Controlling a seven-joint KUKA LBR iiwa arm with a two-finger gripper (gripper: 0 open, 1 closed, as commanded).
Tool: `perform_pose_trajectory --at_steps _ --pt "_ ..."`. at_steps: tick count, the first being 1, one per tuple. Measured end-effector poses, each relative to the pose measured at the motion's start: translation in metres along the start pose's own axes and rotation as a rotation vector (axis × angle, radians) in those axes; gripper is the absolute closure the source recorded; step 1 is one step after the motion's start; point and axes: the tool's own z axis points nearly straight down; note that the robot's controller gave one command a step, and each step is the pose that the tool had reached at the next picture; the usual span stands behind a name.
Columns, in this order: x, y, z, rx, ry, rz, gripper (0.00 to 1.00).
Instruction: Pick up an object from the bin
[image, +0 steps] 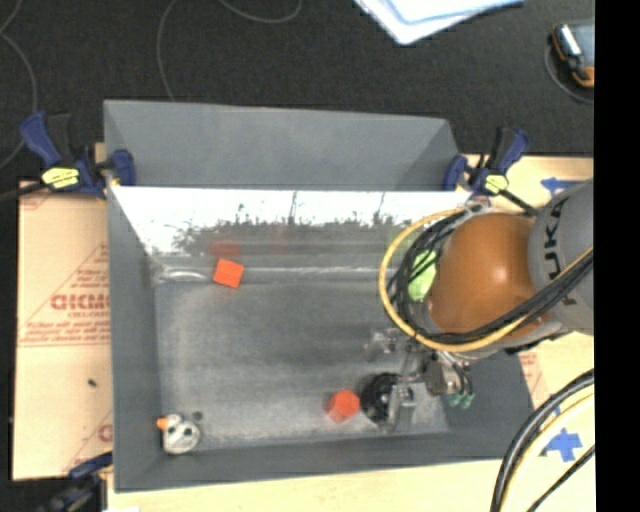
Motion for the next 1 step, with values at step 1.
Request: perform_pose_trajectory --at_steps 1 --pt "-0.0019 0.0 -0.0042 0.001 -0.008 -0.002 0.0"
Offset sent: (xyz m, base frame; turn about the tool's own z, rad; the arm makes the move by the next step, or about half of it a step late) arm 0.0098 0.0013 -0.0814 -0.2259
